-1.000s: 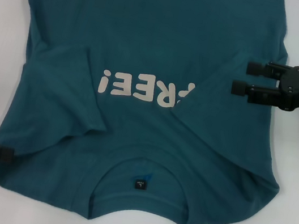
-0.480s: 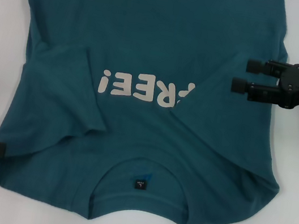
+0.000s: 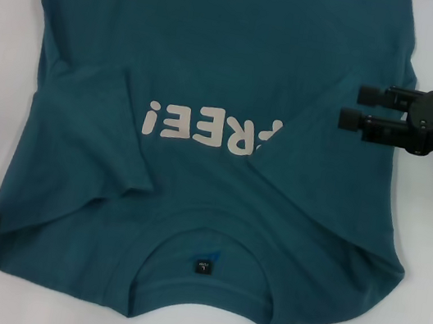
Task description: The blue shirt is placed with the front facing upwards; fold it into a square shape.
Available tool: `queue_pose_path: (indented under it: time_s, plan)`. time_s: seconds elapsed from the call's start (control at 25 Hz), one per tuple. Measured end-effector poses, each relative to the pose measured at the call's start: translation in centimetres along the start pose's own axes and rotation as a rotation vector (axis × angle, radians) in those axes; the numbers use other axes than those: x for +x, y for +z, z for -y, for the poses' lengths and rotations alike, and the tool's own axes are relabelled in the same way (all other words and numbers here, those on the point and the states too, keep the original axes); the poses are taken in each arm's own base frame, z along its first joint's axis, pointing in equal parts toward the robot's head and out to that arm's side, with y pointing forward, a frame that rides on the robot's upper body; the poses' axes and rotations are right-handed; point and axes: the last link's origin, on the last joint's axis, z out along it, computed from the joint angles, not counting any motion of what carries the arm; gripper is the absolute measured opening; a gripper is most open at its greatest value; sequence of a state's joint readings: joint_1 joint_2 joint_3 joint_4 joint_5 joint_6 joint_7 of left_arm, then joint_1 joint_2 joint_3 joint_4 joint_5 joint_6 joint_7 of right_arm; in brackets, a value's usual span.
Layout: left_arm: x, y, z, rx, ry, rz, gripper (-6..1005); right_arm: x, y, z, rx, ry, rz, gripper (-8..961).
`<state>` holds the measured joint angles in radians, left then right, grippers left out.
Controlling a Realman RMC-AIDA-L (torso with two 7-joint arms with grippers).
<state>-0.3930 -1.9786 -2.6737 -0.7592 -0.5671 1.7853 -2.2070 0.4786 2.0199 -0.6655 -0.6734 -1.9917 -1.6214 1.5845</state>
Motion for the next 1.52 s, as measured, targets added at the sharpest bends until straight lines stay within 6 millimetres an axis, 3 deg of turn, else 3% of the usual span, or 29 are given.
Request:
queue_pose_path:
  time_s: [0.2, 0.76, 1.12, 1.52]
  plan:
    - [0.0, -0.1, 0.1, 0.004, -0.002, -0.001, -2, 0.0, 0.0, 0.0, -0.001, 0.0, -0.002, 794]
    - [-0.5, -1.2, 0.5, 0.01, -0.016, -0.003, 0, 1.0, -1.3, -0.8, -0.039, 0.029, -0.011, 772]
    - [-0.6, -1.1, 0.0, -0.014, -0.01, 0.013, 1, 2.9, -4.6, -1.7, -0.086, 0.218, -0.118, 772]
    - [-0.7, -0.8, 0.0, -0.018, -0.005, 0.021, 1, 5.6, -8.4, -1.8, 0.003, 0.39, -0.199, 767]
